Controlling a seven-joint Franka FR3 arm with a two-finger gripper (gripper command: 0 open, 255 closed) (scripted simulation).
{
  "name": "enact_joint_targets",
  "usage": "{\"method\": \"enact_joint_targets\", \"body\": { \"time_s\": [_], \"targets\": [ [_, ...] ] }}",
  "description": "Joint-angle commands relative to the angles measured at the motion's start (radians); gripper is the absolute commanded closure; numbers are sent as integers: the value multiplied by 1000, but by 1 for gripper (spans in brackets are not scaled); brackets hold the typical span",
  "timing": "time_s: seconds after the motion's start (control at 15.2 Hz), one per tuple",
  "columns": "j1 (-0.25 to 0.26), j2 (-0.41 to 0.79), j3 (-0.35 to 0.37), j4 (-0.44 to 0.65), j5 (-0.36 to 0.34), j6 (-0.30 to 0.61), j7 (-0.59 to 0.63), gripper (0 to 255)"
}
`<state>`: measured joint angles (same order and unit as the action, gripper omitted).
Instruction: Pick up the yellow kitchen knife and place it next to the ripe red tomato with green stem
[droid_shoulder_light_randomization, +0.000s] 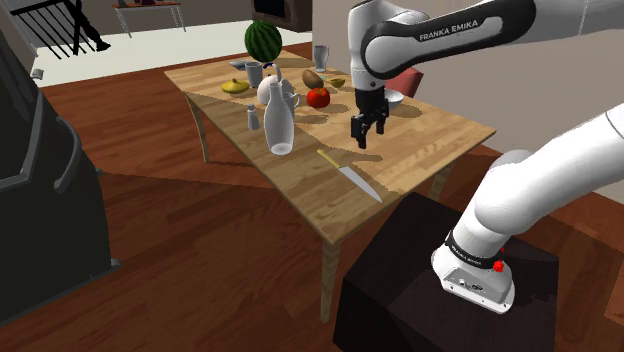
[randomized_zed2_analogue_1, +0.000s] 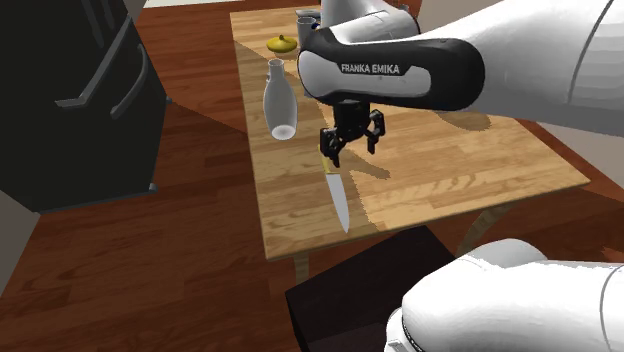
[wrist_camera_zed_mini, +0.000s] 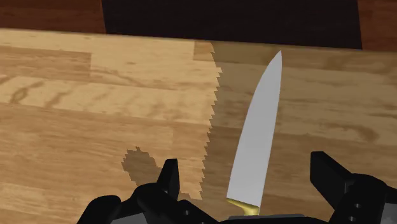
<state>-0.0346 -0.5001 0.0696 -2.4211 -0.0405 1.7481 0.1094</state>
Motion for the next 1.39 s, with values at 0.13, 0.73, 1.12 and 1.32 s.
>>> {"method": "enact_joint_targets", "body": {
  "time_s": [0.13, 0.73, 1.12, 1.32],
  "targets": [
    [-6, 151, 4, 44, 2, 106, 19, 0],
    [-13, 460, 8, 180, -4, 273, 52, 0],
    [-14, 488, 6, 125, -9, 356, 55, 0],
    [-15, 491, 6, 120, -9, 364, 56, 0]
  ]
}}
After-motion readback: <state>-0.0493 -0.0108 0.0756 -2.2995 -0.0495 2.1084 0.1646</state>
